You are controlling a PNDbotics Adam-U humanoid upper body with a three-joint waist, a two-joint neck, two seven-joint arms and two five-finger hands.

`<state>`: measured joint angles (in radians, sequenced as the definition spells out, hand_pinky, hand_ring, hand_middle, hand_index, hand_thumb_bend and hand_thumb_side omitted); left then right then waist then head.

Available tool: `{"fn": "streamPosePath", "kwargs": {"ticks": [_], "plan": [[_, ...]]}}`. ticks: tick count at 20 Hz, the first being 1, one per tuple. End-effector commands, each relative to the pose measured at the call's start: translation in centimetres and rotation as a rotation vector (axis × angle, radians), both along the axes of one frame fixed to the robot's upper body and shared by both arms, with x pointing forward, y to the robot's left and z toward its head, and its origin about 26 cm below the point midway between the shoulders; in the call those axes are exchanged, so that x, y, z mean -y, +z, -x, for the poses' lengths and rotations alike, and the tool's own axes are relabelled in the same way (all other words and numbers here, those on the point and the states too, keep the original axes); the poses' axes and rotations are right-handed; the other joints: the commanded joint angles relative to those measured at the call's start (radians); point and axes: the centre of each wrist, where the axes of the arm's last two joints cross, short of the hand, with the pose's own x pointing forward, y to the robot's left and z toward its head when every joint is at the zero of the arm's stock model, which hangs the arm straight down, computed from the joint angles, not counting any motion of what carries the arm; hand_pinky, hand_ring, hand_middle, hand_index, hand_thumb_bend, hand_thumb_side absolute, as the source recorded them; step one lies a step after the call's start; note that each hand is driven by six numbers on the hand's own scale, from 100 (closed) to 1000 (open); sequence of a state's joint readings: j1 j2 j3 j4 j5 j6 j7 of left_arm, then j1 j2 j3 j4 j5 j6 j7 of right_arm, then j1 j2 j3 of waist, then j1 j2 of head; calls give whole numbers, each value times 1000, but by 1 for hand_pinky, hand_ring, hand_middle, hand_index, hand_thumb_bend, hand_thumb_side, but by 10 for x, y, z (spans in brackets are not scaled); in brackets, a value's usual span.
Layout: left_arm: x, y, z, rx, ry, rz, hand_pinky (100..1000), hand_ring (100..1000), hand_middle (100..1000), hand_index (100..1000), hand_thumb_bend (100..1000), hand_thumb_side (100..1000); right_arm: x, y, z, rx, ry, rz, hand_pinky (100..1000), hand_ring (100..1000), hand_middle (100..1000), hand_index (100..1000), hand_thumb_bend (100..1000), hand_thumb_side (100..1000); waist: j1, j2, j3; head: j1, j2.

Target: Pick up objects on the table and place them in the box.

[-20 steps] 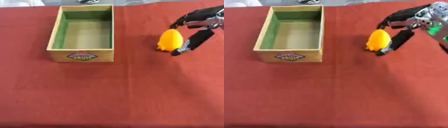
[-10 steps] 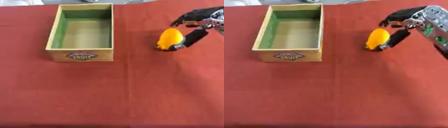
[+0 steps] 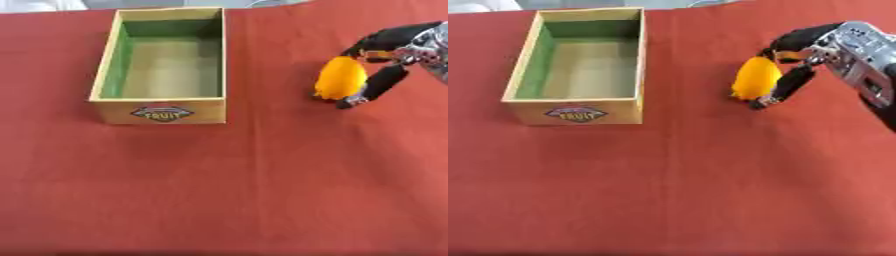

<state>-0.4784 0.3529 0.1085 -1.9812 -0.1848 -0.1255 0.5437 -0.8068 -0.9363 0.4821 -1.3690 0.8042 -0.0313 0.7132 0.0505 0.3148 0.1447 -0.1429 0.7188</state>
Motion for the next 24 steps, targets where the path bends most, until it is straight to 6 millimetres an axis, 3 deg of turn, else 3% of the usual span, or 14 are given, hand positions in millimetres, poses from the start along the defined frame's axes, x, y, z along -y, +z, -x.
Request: {"fn": "streamPosePath", "kwargs": {"ticks": [1,2,6,7,10,11,13,17,24], "plan": [[-2,11,4,37,2,-27,604,631,702,841,151,916,1,14,1,46,6,-10,810,871,736,931,480,648,-2,-17,0,-2,-8],[-1,11,4,37,2,-27,604,631,702,841,151,917,0,14,0,52,4,-16,798,858,690,896,421,623,-2,-17,0,-2,-8],[-2,11,4,36,2,-26,603,631,702,841,150,916,0,13,-2,101,-15,-39,772,828,619,838,365,611,-1,-17,2,-1,-9],[-2,11,4,36,2,-26,604,631,703,841,150,916,0,13,-3,111,-16,-43,757,809,583,805,298,550,-1,-17,2,-1,-8],[-1,11,4,36,2,-26,604,632,703,841,150,916,-1,11,-4,149,-14,-46,729,778,548,764,223,443,-1,-17,2,-2,-7],[-1,11,4,36,1,-27,604,631,703,841,150,916,-2,11,-4,164,-13,-46,712,760,526,732,149,352,-1,-18,2,-2,-7],[-1,11,4,36,1,-27,604,631,703,841,150,916,-2,10,-4,195,-13,-47,699,743,502,701,100,293,-1,-18,2,-1,-6],[-2,11,4,35,2,-28,604,632,703,842,148,915,-8,14,0,261,18,-62,668,695,449,627,100,100,-3,-20,0,1,-3],[-2,10,4,35,0,-30,604,633,703,842,148,914,-31,34,11,390,103,-126,643,641,395,517,100,100,-6,-28,-3,5,0]]}}
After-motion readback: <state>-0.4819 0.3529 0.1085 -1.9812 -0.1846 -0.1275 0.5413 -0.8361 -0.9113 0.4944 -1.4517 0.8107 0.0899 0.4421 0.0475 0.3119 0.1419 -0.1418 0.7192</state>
